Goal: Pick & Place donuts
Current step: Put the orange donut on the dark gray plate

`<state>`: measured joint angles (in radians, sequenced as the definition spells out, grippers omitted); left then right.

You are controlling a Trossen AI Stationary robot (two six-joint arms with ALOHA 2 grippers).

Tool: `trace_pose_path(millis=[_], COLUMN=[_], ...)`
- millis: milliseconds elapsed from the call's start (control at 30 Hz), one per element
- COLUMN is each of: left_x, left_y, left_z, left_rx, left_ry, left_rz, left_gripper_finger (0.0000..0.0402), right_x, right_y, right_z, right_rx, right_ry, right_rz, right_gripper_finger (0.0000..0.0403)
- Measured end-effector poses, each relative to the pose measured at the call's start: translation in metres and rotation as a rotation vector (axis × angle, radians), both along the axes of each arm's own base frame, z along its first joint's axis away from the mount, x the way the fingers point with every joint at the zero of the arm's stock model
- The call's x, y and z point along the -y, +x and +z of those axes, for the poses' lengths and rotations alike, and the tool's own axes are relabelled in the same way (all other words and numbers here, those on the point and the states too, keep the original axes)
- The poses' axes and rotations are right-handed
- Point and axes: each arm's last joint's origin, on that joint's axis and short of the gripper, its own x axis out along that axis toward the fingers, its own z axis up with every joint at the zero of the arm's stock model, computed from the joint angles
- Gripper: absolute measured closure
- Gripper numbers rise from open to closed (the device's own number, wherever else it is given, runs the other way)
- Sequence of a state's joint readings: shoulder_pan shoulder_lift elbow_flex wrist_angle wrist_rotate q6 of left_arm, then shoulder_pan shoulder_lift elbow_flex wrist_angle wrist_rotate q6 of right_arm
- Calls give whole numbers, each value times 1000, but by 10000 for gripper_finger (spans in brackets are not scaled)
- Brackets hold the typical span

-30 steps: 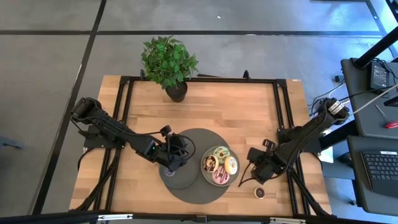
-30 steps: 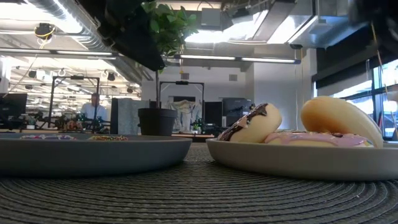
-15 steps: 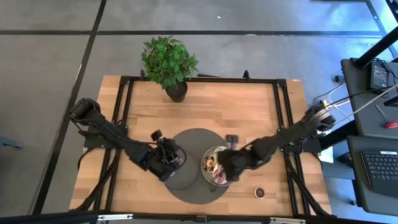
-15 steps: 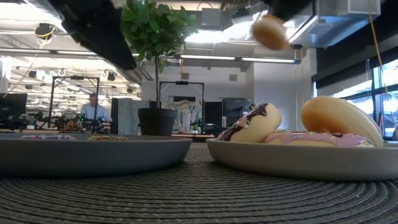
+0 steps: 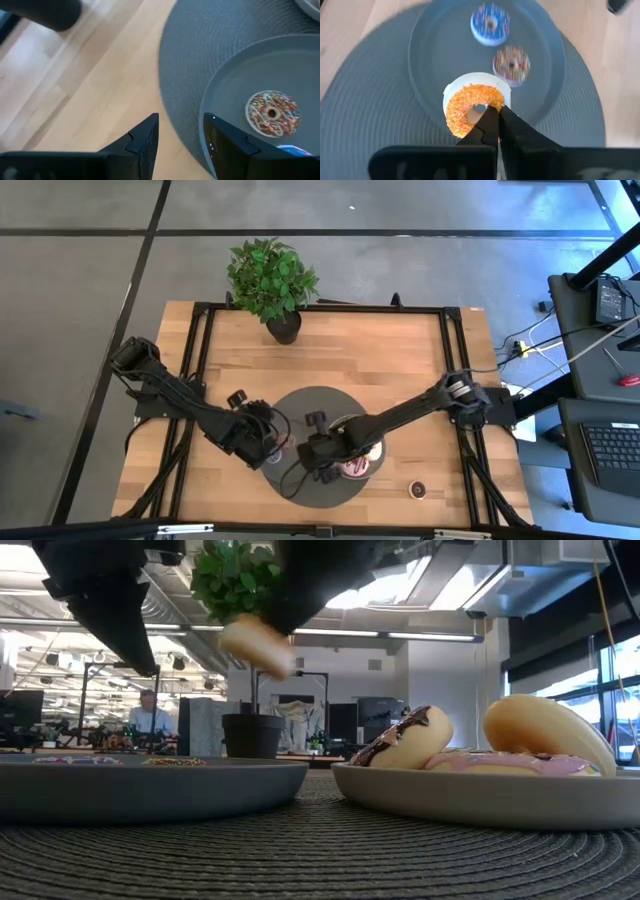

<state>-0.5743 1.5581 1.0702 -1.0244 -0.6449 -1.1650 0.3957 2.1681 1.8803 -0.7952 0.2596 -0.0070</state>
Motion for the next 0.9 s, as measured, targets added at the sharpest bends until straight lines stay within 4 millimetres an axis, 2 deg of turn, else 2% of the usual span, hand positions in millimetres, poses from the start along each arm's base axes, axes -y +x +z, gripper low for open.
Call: trace_pose_path(millis=[267,633,900], left_x=[5,11,11], left_y=[-2,-5,-5], left_z=[1,1,1], left_rx=[30,35,35], left_ry=[19,8,8], left_rz=[-6,-25,-24], left_gripper_finger=[251,249,253], right_x=[-1,-2,-2], right_y=[31,42,42], right_z=[-30,-64,-68], right_rx=[70,37,35], right_ry=[118,170,168], right_rz=[-18,-39,-38], right_gripper_finger=[399,394,387])
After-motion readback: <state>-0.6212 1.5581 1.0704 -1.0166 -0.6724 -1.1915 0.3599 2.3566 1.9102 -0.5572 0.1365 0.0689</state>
